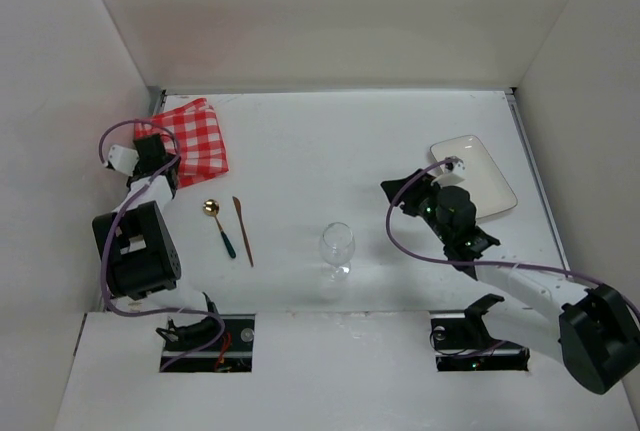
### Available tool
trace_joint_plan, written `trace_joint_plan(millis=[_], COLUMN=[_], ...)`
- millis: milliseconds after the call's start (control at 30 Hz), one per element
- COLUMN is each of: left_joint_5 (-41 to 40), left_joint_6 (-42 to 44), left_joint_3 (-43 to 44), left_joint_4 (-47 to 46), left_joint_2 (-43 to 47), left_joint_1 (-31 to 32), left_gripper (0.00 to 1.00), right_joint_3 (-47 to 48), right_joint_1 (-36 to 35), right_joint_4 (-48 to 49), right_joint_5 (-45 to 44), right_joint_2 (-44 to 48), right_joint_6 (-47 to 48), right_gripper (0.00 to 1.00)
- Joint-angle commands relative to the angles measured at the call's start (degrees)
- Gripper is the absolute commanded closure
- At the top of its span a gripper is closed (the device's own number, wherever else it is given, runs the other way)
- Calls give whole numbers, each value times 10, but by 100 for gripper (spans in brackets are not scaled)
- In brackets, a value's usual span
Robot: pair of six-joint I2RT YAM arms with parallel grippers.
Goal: Set the dinner table for one person
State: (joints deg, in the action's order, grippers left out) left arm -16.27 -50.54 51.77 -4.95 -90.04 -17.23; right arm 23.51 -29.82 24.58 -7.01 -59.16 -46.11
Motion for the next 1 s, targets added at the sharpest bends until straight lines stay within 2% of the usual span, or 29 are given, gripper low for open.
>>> trace_joint_plan(millis=[0, 267, 400, 433, 567, 600, 733, 967], left_joint_5=[10, -17, -14, -14, -13, -13, -18, -52], left_joint_6=[14, 41, 39, 36, 38, 41, 68, 208], left_joint_3=[37, 80, 87, 88, 100, 105, 140, 267], left_joint_4=[-17, -5, 8, 12, 18, 19, 9, -24], left_joint_2=[-10, -55, -70, -73, -81, -81, -70, -107], left_joint_1=[0, -5, -5, -5, -2, 2, 54, 206], left_gripper=[47, 48, 54, 58, 85, 89, 94, 96], right_joint_3=[22, 26, 23, 22, 21, 21, 24, 28], right_joint_1=[-10, -18, -17, -17, -16, -16, -18, -18], right_joint_4=[35, 37, 37, 37, 37, 37, 37, 44], right_joint_5=[14, 16, 16, 16, 16, 16, 16, 14], right_joint_2=[-7, -13, -7, -5, -5, -6, -17, -30], right_joint_6=[5, 6, 6, 6, 6, 6, 6, 3], right_gripper=[40, 40, 40, 40, 40, 40, 40, 40])
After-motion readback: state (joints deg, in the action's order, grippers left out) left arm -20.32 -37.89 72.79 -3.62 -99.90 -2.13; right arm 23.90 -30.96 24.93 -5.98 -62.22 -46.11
